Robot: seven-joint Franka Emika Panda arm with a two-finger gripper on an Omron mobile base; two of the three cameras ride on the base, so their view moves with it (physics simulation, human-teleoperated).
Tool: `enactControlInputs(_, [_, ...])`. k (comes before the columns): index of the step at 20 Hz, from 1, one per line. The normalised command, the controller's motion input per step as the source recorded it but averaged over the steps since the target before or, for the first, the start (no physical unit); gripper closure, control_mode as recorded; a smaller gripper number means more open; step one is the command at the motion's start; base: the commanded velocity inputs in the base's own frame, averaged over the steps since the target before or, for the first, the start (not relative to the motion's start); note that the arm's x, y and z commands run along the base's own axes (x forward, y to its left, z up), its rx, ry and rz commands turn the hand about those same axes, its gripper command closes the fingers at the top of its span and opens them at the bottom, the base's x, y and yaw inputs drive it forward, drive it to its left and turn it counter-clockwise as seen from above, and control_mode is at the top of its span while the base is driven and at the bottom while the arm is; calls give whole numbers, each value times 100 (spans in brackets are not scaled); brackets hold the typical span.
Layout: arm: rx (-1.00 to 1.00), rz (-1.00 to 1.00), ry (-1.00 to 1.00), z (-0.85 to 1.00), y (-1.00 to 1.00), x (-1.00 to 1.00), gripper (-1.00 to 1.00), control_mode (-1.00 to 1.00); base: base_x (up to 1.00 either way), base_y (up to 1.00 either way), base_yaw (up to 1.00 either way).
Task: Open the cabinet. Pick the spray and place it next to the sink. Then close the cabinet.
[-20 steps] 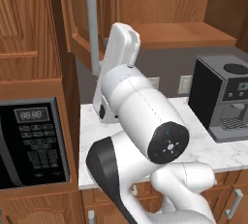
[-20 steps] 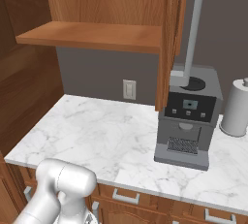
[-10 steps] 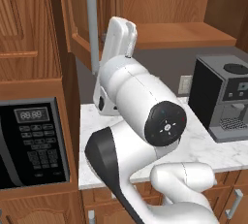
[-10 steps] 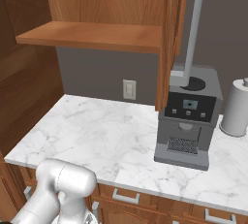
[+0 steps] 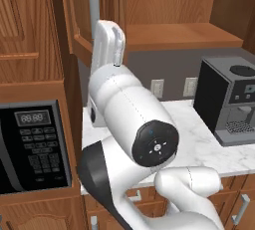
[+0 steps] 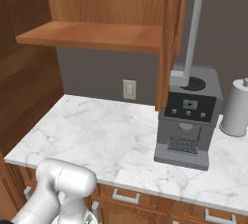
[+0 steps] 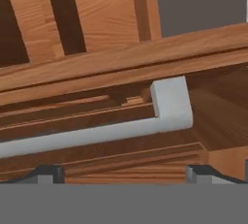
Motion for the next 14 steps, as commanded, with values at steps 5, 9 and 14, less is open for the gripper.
enactControlInputs(5, [-8,0,0,-4,28,14,-100,-100,0,0,0])
enactControlInputs(9, [-5,0,5,-2,17,27,-100,-100,0,0,0])
enactControlInputs(14, [-7,0,10,0,2,21,-100,-100,0,0,0])
